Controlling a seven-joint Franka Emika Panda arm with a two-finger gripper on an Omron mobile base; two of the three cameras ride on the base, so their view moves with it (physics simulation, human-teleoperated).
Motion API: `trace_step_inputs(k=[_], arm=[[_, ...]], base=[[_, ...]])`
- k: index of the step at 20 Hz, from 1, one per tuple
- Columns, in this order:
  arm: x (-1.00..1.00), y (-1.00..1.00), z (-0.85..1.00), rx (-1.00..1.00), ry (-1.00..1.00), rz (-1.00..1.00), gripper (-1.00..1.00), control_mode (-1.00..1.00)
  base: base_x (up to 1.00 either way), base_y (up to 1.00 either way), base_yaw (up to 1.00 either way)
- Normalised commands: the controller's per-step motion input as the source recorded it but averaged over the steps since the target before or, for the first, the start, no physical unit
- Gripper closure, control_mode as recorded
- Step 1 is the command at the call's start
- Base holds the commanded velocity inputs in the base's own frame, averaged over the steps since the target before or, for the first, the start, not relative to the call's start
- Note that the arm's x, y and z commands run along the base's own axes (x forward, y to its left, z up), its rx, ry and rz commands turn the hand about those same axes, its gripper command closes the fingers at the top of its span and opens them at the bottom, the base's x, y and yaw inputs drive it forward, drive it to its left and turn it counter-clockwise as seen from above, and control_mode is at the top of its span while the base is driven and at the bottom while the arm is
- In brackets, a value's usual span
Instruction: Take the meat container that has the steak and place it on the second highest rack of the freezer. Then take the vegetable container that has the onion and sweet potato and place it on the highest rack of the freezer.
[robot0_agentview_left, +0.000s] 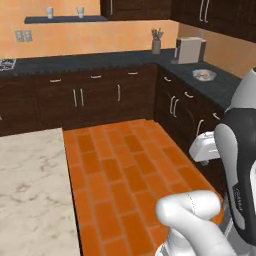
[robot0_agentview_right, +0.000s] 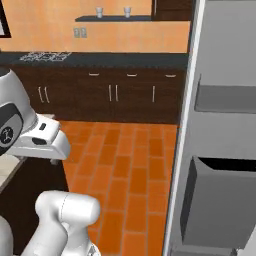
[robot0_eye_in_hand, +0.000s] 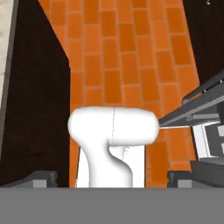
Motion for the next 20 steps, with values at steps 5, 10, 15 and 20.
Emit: trace_step_inputs(k=[5, 10, 15, 20], arm=[[0.00, 0.00, 0.00, 0.00, 0.00, 0.00, -1.00, 1.00], [0.00, 0.00, 0.00, 0.00, 0.00, 0.00, -1.00, 1.00], [0.00, 0.00, 0.00, 0.00, 0.00, 0.00, -1.00, 1.00], [0.00, 0.00, 0.00, 0.00, 0.00, 0.00, -1.00, 1.00]], base=[[0.94, 0.19, -0.08], [1.00, -0.05, -0.06], [1.00, -0.15, -0.06], [1.00, -0.44, -0.09]])
